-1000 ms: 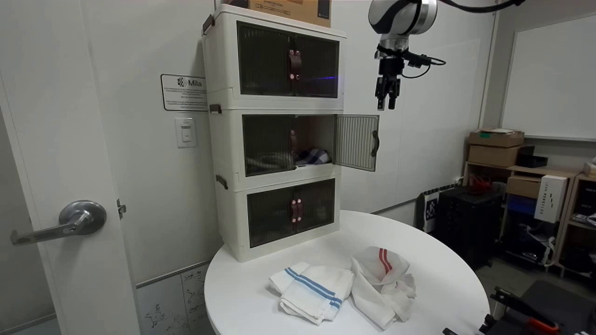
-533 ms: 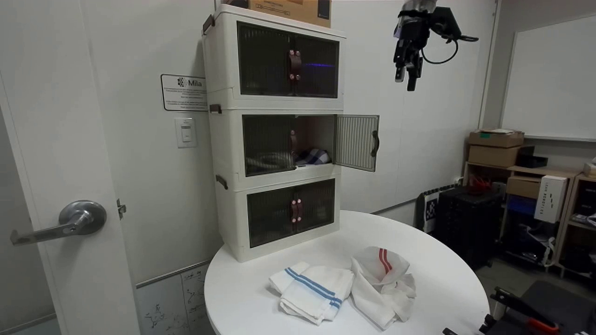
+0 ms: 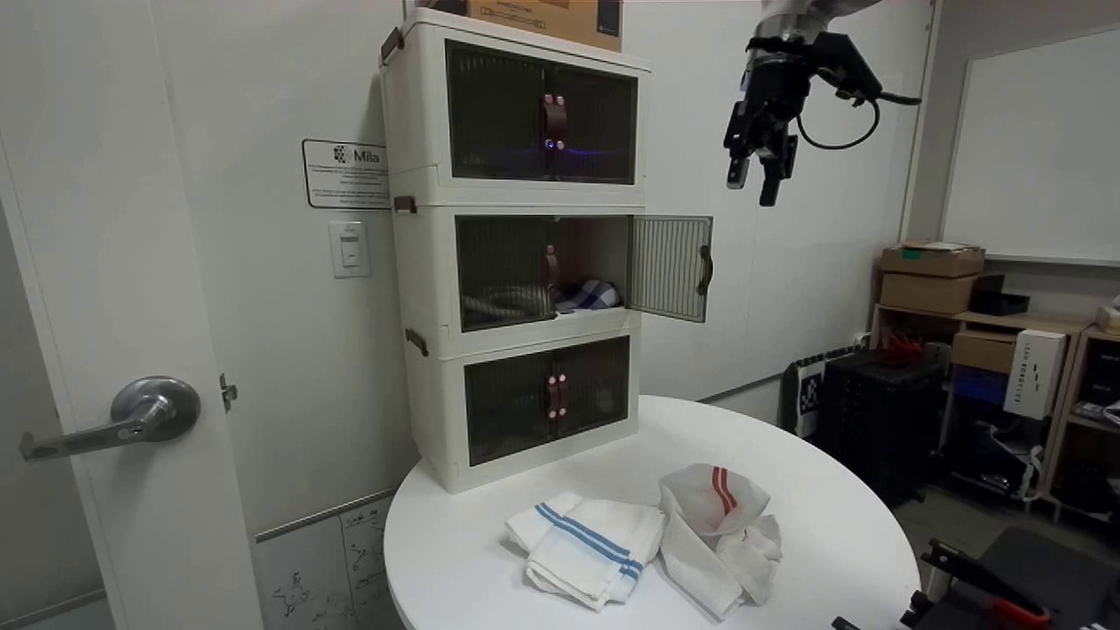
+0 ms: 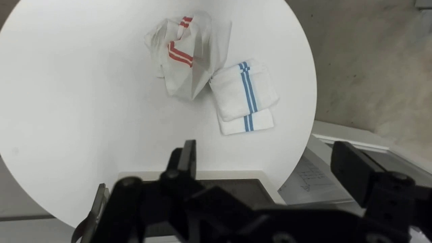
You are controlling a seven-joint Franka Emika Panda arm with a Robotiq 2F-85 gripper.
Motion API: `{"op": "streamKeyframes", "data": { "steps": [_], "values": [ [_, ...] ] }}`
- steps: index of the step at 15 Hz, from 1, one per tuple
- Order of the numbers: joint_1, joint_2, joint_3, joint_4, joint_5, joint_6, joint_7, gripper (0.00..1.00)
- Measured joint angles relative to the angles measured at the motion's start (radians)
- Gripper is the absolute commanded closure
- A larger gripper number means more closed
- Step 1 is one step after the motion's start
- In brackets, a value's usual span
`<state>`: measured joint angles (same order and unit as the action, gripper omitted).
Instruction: Open the cabinet door
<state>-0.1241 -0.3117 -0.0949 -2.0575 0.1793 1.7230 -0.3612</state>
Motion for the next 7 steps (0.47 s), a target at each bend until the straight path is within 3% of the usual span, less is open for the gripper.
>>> {"op": "streamKeyframes", "data": {
  "steps": [4,7],
  "values": [
    [0.029,-0.116,0.065,-0.241,-0.049,0.266,0.190,0.00],
    [0.031,-0.176,0.088,-0.340,-0.075,0.329,0.241,0.00]
  ]
}}
